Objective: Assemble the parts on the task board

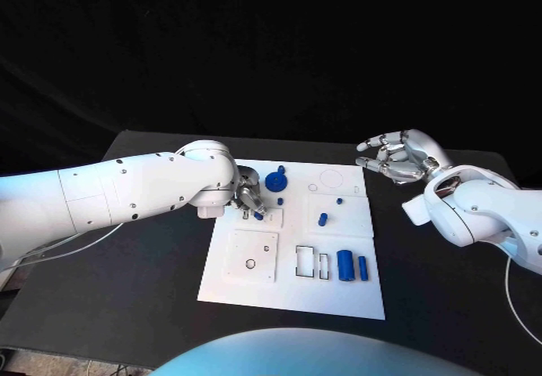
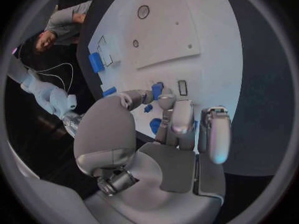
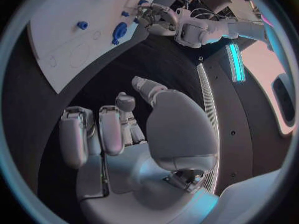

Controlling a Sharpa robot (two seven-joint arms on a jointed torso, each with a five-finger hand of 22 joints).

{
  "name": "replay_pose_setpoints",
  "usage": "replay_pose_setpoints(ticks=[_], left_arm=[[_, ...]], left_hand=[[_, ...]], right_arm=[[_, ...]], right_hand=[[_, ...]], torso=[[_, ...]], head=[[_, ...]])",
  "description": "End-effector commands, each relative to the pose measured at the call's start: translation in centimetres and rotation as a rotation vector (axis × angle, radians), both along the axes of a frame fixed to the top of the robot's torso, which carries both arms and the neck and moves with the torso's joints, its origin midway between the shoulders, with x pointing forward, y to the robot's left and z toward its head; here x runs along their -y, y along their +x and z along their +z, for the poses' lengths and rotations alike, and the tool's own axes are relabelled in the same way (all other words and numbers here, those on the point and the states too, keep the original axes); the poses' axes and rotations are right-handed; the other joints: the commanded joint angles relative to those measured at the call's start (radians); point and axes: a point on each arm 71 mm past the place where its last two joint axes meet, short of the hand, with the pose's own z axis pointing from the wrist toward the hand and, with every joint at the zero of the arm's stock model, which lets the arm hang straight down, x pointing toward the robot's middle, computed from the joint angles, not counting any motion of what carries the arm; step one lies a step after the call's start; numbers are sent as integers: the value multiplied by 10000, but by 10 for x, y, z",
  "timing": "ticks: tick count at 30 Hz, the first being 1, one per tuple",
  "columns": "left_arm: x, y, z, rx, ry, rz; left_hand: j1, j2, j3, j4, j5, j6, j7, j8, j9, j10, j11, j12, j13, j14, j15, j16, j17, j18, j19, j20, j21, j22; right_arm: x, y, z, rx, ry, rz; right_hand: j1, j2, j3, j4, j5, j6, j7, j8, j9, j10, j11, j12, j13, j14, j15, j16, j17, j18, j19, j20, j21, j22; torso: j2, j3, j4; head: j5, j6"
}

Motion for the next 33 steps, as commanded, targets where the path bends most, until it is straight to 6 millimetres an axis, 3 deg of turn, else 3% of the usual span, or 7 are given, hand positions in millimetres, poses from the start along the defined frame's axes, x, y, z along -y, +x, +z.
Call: replay_pose_setpoints(ticks=[1,14,22,33], left_arm=[[3,-5,-8,-488,284,-270],[3,-4,-8,-374,267,-132],[3,-3,-8,-366,248,-110],[3,-2,-9,-449,284,-150]], left_hand=[[-42,104,1697,-1712,-29,1,-87,76,2,81,-38,26,18,24,-77,31,12,-208,646,-70,51,1875],[-293,187,995,-1516,-224,-44,-219,173,161,222,-129,88,-32,33,-138,35,19,-203,633,-103,31,1854],[-522,289,167,-1129,-330,31,-282,65,112,223,-164,125,-84,32,-165,36,28,-204,634,-126,21,1854],[-611,323,-204,-920,-345,106,-293,11,75,216,-171,151,-103,32,-169,38,34,-204,636,-133,16,1855]], right_arm=[[-2,-1,-1,-86,-15,160],[-2,-1,-3,-149,-24,180],[-1,-1,-3,-152,-17,174],[-1,-1,-3,-154,-6,166]], right_hand=[[-90,8,8,18,41,5,-12,27,-15,-43,-9,-41,-2,232,2,-51,11,64,-20,30,-38,1394],[-78,3,14,12,29,7,-11,32,-20,-56,-9,-55,-21,227,0,-69,-13,71,-35,28,-61,1376],[-86,0,10,17,24,7,-10,33,-21,-68,-8,-70,-37,223,1,-80,-30,74,-43,28,-72,1367],[-123,-15,-10,44,-12,-1,-8,32,-29,-94,-3,-100,-71,212,4,-110,-69,84,-68,28,-110,1337]], torso=[[5,0,-1],[10,-2,4],[6,-7,5],[6,-5,7]], head=[[-2,-3],[-29,-29],[-48,-39],[-79,-76]])
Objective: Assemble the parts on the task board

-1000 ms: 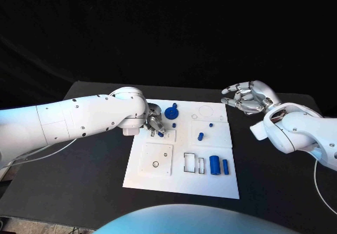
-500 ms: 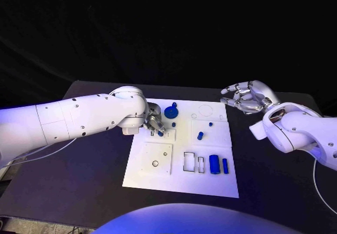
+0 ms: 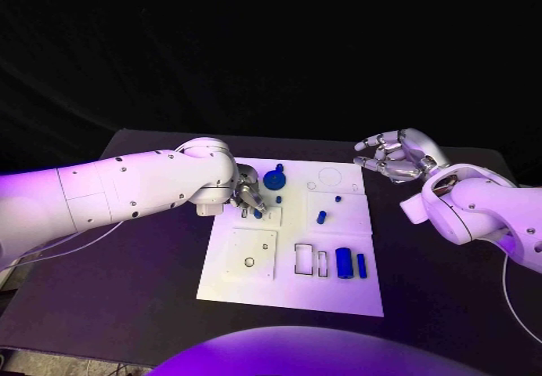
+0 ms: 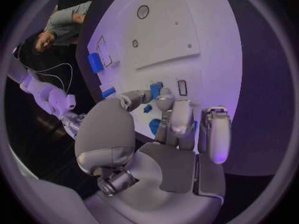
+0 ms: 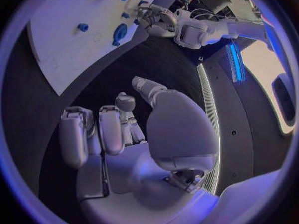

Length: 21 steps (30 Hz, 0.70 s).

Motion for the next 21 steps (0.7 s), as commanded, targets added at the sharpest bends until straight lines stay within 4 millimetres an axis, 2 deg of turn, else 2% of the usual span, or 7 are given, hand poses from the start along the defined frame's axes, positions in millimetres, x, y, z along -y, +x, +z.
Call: replay_pose_setpoints(ticks=[1,6,10,16,21], left_arm=[[1,-4,-9,-398,185,-159],[0,-4,-10,-449,234,-164],[-1,-4,-10,-448,264,-145],[-2,-3,-10,-409,296,-111],[-3,-2,-10,-395,309,-79]], left_hand=[[-97,19,285,-376,-55,-55,-115,-69,-7,17,-15,38,-14,-3,-62,41,19,-113,636,-61,15,1854],[-128,-86,62,-309,-55,-18,-127,-97,-26,0,-23,48,-31,-6,-67,36,13,-114,640,-64,16,1860],[-239,-134,-486,-52,-73,76,-129,-141,-61,-12,-23,92,-45,-6,-69,36,17,-113,639,-69,10,1857],[-290,-116,-1004,202,-98,127,-121,-179,-82,-38,-17,111,-84,-7,-66,36,22,-114,643,-71,8,1862],[-297,-94,-1165,296,-101,139,-120,-189,-85,-49,-16,112,-106,-7,-64,35,23,-114,645,-71,8,1865]], right_arm=[[-1,-1,-1,-67,1,140],[-1,-1,-1,-55,15,125],[-1,0,0,-46,17,105],[0,0,0,-43,27,86],[0,0,0,-9,35,53]], right_hand=[[-152,-15,-28,73,-117,-7,-9,34,-26,-93,-2,-60,-25,211,5,-62,-12,86,-72,30,-69,1325],[-188,-12,-67,119,-335,-13,-13,46,-41,-96,-2,-62,-43,204,4,-96,-44,92,-84,29,-100,1307],[-203,-15,-82,134,-376,-15,-14,49,-45,-101,-2,-68,-53,202,4,-107,-56,95,-90,29,-111,1300],[-224,-21,-102,154,-418,-21,-14,50,-49,-116,-2,-86,-76,186,5,-152,-122,107,-121,29,-156,1264],[-235,-20,-110,166,-431,-34,-13,46,-54,-133,0,-103,-95,174,5,-180,-160,118,-149,29,-194,1232]], torso=[[-2,-3,1],[-3,2,8],[-4,-3,9],[-2,-4,5],[-4,-12,9]], head=[[-6,-18],[-9,-24],[-17,-28],[-13,-27],[-25,-33]])
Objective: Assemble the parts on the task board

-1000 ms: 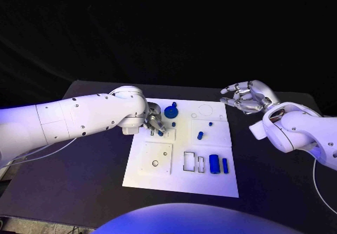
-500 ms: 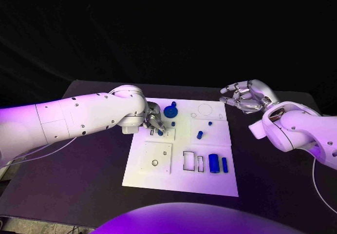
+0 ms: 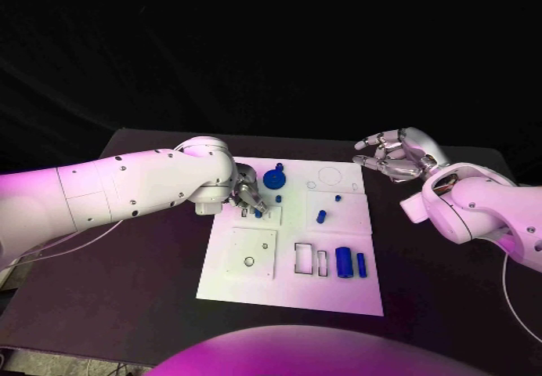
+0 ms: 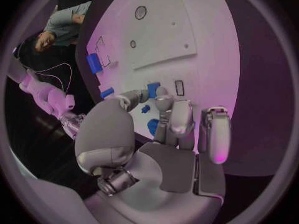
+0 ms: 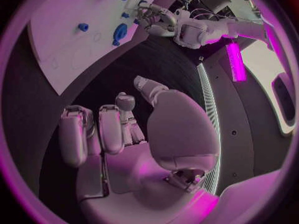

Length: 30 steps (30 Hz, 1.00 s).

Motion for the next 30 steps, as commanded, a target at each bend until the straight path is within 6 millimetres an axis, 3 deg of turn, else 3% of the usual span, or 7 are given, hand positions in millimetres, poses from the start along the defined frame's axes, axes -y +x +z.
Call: replay_pose_setpoints(ticks=[1,16,22,30], left_arm=[[-1,-4,-8,-319,232,-85],[-4,-3,-8,-232,188,30],[-6,-3,-3,9,-41,253],[-8,-4,7,234,-251,379]], left_hand=[[-74,34,-94,47,-60,-19,52,-47,-11,-51,-10,41,-13,-7,-65,33,10,-115,641,-73,4,1859],[-127,47,-811,499,-70,13,63,-54,2,-77,2,80,-65,-6,-56,35,19,-115,642,-68,-2,1859],[-212,21,-1450,923,-80,16,79,-72,7,-79,17,153,-36,-6,-45,35,26,-113,640,-64,-8,1855],[-183,35,-1607,1051,-64,2,82,-82,9,-97,20,153,-56,-7,-43,31,23,-116,648,-63,-2,1871]], right_arm=[[0,0,0,15,16,77],[1,0,0,34,10,30],[2,1,0,42,-5,-22],[3,1,0,35,-12,-41]], right_hand=[[-87,18,-1,58,-27,-47,-11,41,-18,-79,1,-83,-32,169,6,-54,-25,122,-62,9,-47,1226],[-111,23,-16,87,3,-67,-8,36,-26,-101,5,-99,-49,160,8,-76,-46,124,-68,10,-60,1218],[-137,19,-35,113,15,-90,-5,30,-34,-151,9,-152,-105,145,11,-115,-96,136,-98,11,-104,1184],[-176,-9,-77,149,50,-117,-3,25,-43,-171,13,-163,-116,136,14,-139,-115,139,-106,14,-123,1172]], torso=[[1,-5,3],[-5,-9,-5],[-12,-4,0],[-14,4,9]], head=[[-14,-2],[-1,-4],[-20,-2],[9,15]])
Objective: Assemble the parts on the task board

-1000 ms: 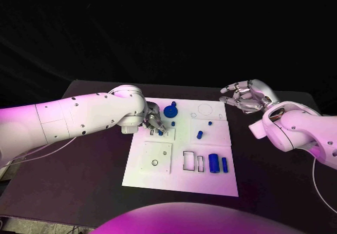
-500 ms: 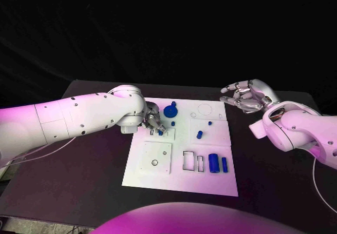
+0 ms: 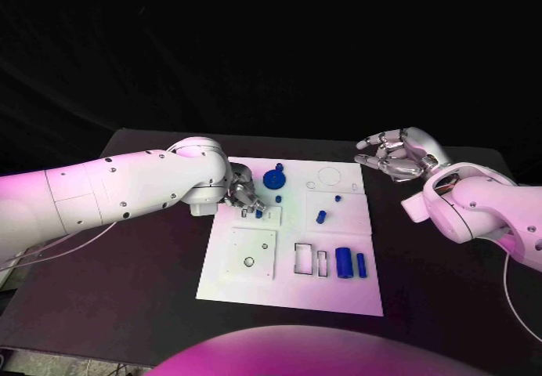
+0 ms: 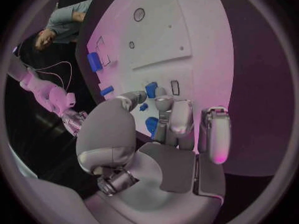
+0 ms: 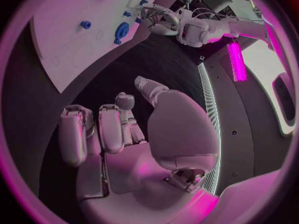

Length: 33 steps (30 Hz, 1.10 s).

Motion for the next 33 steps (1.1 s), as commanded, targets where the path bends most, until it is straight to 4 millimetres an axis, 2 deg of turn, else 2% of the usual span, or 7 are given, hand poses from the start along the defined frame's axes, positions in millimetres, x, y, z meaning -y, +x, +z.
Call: replay_pose_setpoints(ticks=[1,14,16,21,25,28,33], left_arm=[[1,0,4,134,-121,132],[-5,5,29,477,-772,449],[-10,11,38,619,-841,630],[-31,32,53,1000,-758,1198],[-44,43,58,1206,-733,1487],[-51,48,60,1290,-719,1635],[-57,54,58,1314,-591,1794]], left_hand=[[-20,2,-83,14,-25,9,11,43,8,-61,-17,19,-24,-7,-43,32,12,-116,642,-64,-8,1860],[145,-22,-287,130,11,-94,39,-32,-15,-204,9,-123,-229,-11,-27,22,3,-78,551,-54,-93,1695],[361,-30,-399,163,33,-256,114,-214,-116,-394,63,-313,-481,-19,15,10,-9,-28,430,-30,-209,1478],[786,32,-736,213,44,-743,520,-1247,-958,-1080,405,-1089,-1526,-36,293,0,-21,121,59,201,-612,799],[1400,-75,-854,136,60,-948,704,-1816,-1535,-1423,554,-1535,-2144,-52,417,-5,-34,160,-30,321,-733,625],[1545,-106,-927,182,56,-882,738,-1949,-1739,-1436,582,-1590,-2240,-50,445,9,-21,155,-13,351,-727,649],[1577,-107,-953,194,53,-850,743,-1984,-1802,-1406,587,-1562,-2215,-51,450,10,-22,144,15,358,-701,699]], right_arm=[[0,0,0,27,-3,70],[2,2,-3,-6,-46,-16],[3,2,-3,-12,-54,-35],[3,2,-3,-30,-68,-61],[3,2,-4,-45,-75,-62],[4,2,-4,-54,-84,-82],[5,3,-4,-53,-94,-111]], right_hand=[[-79,1,15,56,54,-50,3,25,-10,-72,-25,-38,-14,136,14,-46,-15,138,-88,-2,-60,1180],[-89,-18,-5,66,70,-56,2,26,-12,-69,-24,-30,-7,136,14,-49,-12,136,-84,-1,-58,1184],[-89,-18,-5,66,70,-56,2,26,-12,-69,-24,-30,-7,136,14,-49,-12,136,-84,-1,-58,1184],[-93,-19,-12,72,76,-55,1,29,-12,-57,-24,-14,8,140,14,-40,4,135,-79,-1,-54,1188],[-93,-19,-12,72,76,-55,1,29,-12,-57,-24,-14,8,140,14,-40,4,135,-79,-1,-54,1188],[-93,-19,-12,72,76,-55,1,29,-12,-57,-24,-14,8,140,14,-40,4,135,-79,-1,-54,1188],[-93,-19,-12,72,76,-55,1,29,-12,-57,-24,-14,8,140,14,-40,4,135,-79,-1,-54,1188]], torso=[[-1,6,-1],[9,0,-14],[8,4,-12],[-1,18,-2],[17,1,-8],[32,-4,-30],[45,-14,0]], head=[[25,13],[74,143],[73,175],[100,250],[98,262],[89,258],[121,284]])
